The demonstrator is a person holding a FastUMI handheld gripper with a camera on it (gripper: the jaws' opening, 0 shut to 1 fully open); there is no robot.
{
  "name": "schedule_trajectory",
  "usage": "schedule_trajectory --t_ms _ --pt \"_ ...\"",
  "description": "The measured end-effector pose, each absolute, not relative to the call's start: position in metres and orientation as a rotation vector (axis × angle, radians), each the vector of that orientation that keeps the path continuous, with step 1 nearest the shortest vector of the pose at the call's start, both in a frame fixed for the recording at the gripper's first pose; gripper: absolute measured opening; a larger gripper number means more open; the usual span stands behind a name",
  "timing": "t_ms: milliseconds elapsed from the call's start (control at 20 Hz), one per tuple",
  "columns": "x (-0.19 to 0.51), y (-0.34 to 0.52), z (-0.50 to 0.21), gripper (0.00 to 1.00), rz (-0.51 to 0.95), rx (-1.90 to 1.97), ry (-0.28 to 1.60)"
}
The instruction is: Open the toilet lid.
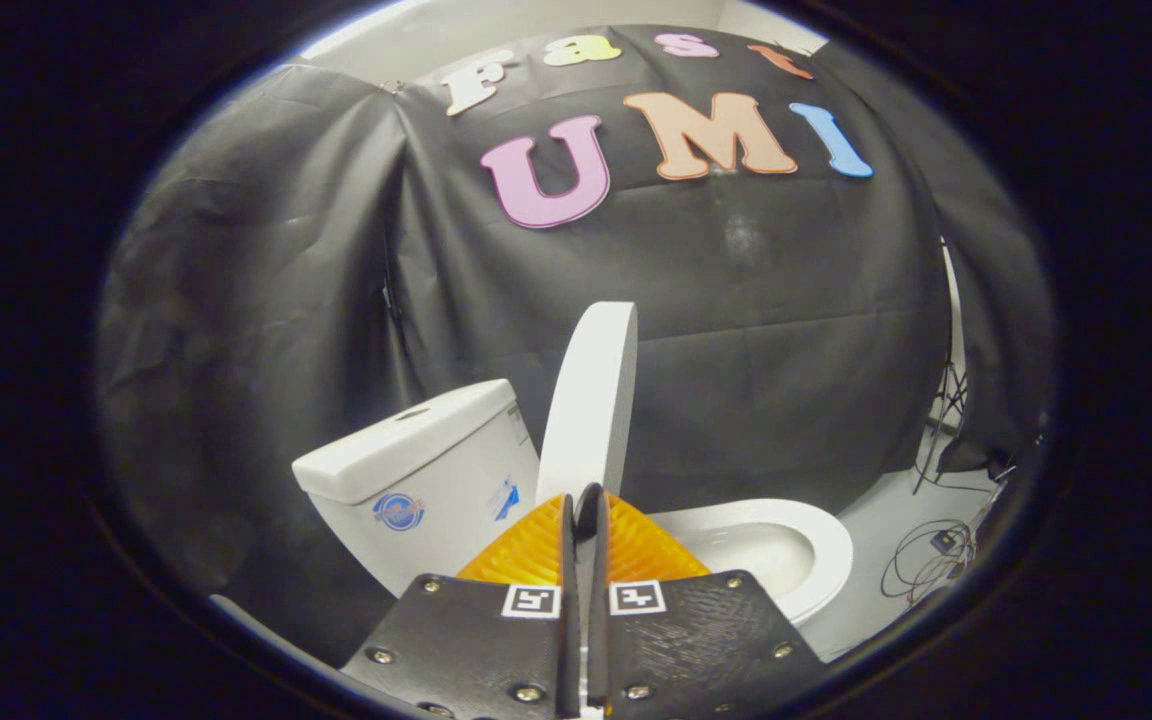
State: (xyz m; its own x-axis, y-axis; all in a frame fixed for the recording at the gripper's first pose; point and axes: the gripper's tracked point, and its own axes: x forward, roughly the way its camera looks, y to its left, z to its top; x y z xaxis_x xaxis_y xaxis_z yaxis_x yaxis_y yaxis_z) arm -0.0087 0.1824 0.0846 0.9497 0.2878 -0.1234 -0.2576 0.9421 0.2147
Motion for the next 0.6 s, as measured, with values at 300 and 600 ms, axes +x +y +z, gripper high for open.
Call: schedule_trajectory --t_ms 300,600 --pt "-0.010 0.207 0.091 0.04 0.302 0.205 0.127" --pt "-0.013 0.232 0.096 0.04 0.326 0.200 0.106"
